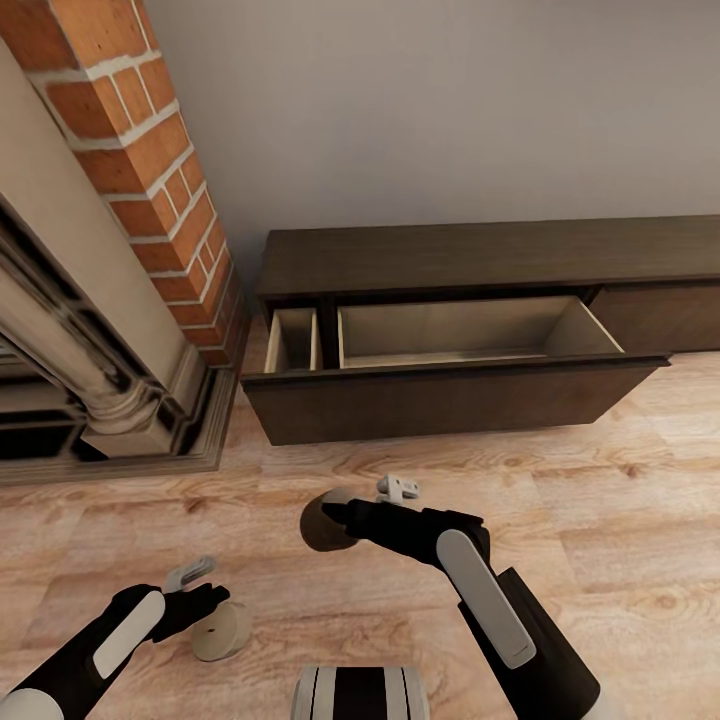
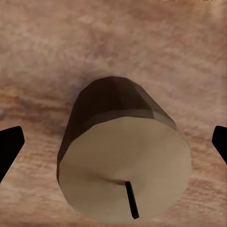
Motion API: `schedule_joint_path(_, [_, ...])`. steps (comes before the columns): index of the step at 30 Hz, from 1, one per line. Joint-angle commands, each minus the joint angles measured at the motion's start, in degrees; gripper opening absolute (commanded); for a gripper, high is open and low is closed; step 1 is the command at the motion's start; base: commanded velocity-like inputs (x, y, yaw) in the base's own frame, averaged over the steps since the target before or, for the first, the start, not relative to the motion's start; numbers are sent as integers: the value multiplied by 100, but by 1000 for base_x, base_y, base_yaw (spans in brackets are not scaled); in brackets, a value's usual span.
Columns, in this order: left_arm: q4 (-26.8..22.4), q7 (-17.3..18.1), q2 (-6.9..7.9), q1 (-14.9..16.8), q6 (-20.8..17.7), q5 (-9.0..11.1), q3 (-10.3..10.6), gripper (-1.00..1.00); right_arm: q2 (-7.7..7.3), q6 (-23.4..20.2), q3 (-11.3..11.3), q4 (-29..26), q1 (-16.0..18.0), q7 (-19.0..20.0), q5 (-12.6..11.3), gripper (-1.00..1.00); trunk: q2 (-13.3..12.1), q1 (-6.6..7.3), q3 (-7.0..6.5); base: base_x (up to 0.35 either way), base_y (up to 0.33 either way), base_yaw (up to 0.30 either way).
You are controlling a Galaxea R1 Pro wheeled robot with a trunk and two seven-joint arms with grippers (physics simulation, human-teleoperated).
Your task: Place each of the two pumpkins and all three candles from the living room inside a cabinet in the living room (use any cabinet), then make sure every cabinet is closed, and position the cauldron so it is next to a table in the living room.
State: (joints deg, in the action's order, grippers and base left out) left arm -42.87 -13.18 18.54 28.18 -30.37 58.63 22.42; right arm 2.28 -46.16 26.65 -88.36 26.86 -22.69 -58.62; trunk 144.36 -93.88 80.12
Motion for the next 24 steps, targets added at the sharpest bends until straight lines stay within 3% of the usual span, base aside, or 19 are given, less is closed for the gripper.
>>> schedule_joint_path(1, [-11, -53, 5, 3, -2, 60, 28, 100, 1, -6, 2, -6, 4, -55, -62, -100, 3, -2, 26, 0, 0, 0])
schedule_joint_path(5, [-11, -53, 0, 3, 4, 60, 27, 100, 1, -7, -1, 1, 4, -52, -62, -100, 9, -12, 115, 0, 0, 0])
schedule_joint_path(24, [-11, -32, -8, 3, 182, 82, 34, 100, 1, -7, -2, 3, 4, -51, -62, -100, 9, -12, 115, 0, 0, 0])
